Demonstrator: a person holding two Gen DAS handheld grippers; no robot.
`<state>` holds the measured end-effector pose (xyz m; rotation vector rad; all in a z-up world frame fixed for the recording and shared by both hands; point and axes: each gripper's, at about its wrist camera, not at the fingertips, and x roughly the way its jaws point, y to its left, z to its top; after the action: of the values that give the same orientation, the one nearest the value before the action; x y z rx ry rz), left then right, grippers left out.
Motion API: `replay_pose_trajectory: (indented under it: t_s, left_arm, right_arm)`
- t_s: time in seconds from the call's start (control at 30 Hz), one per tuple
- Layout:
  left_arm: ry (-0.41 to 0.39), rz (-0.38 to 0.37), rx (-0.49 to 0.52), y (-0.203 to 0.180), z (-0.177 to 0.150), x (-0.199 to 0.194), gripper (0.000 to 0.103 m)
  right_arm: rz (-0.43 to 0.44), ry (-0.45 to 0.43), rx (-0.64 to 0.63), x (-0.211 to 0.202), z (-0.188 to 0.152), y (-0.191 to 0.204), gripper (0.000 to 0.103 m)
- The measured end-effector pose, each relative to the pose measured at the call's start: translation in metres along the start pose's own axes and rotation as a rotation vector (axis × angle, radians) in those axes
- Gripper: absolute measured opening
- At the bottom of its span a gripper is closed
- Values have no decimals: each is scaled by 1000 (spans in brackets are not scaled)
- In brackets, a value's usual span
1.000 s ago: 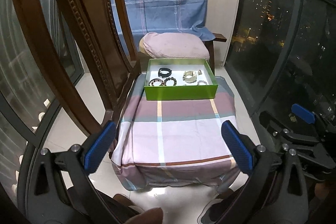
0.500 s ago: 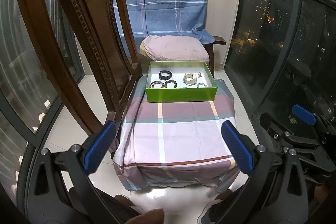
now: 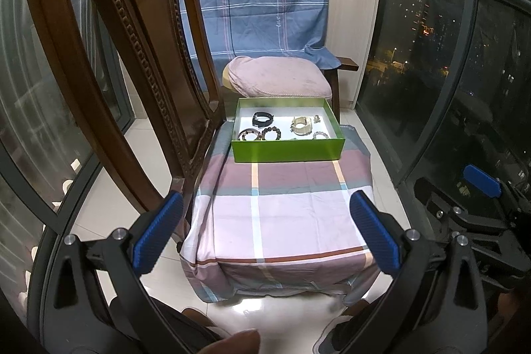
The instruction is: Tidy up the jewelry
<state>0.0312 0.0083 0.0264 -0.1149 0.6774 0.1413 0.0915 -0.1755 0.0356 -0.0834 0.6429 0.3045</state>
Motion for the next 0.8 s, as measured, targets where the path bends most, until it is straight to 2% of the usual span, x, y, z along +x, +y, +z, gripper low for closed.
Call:
replay_pose_trajectory:
  t_s: [0.8]
  left_arm:
    - [-1,1,6,0,2,-2,99]
  right_arm:
    - [-1,-14,-1,-3,3,-1,100]
